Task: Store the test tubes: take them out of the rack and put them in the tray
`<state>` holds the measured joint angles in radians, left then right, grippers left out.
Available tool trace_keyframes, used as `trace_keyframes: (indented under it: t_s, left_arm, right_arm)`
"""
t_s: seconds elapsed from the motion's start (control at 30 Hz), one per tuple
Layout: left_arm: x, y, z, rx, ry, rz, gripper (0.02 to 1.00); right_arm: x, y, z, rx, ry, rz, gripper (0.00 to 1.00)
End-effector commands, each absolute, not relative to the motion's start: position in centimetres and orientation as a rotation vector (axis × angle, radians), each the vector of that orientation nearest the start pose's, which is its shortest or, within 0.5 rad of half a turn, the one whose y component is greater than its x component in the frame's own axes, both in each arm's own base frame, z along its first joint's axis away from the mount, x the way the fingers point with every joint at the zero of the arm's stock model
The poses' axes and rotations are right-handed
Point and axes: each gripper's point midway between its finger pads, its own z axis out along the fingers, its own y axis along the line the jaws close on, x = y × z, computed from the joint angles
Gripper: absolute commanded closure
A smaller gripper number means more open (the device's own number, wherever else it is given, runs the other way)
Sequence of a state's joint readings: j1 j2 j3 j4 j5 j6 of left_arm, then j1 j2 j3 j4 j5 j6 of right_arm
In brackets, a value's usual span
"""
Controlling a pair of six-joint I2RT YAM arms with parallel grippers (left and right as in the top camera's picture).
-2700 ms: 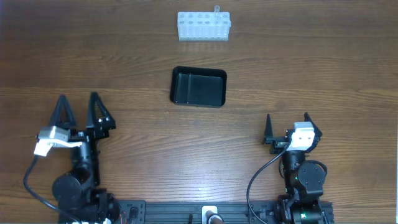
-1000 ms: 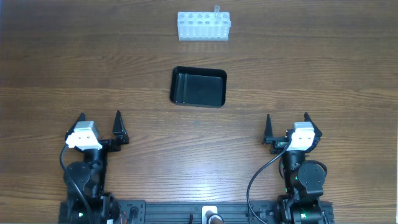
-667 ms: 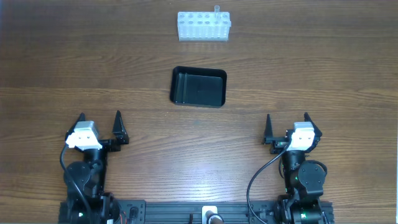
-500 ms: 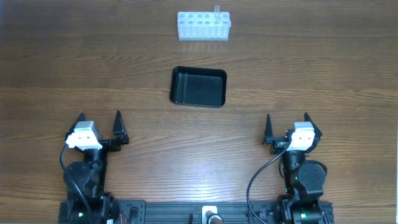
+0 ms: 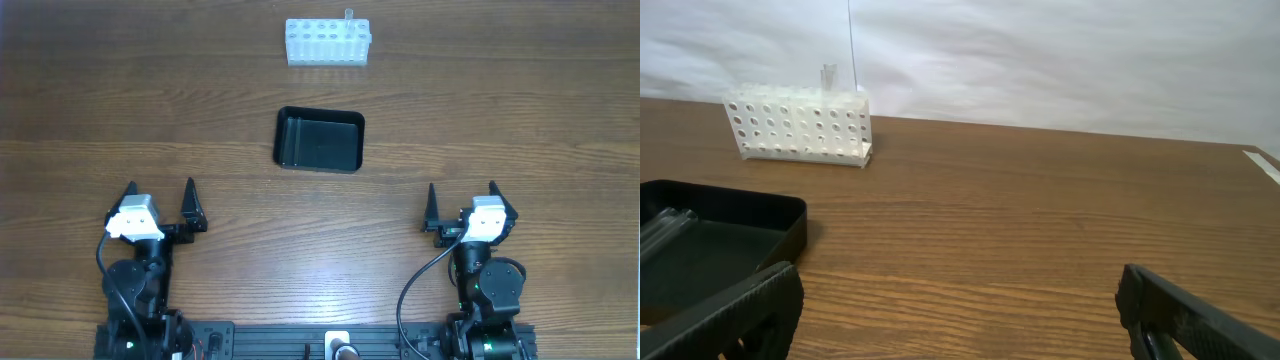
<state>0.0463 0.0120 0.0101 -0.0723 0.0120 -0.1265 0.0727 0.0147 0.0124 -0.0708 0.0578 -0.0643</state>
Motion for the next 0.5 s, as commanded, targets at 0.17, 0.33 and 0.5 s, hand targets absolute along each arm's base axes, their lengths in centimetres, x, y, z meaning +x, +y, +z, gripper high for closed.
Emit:
trace_keyframes:
  t_s: [0.17,0.33,0.5]
  left_arm:
    - [24.6,0.7,15.7,-0.108,1.642,-0.068,0.020]
    - [24.6,0.7,15.7,-0.108,1.642,-0.068,0.020]
    - [24.6,0.7,15.7,-0.108,1.642,-0.068,0.020]
  right_arm:
    - [24.6,0.6,15.8,-0.064,1.640,-0.052,0.007]
    - [24.4,1.7,15.8,-0.105,1.656,0.011,0.007]
    - [22.9,1.7,16.4,-0.108,1.769,0.017,0.007]
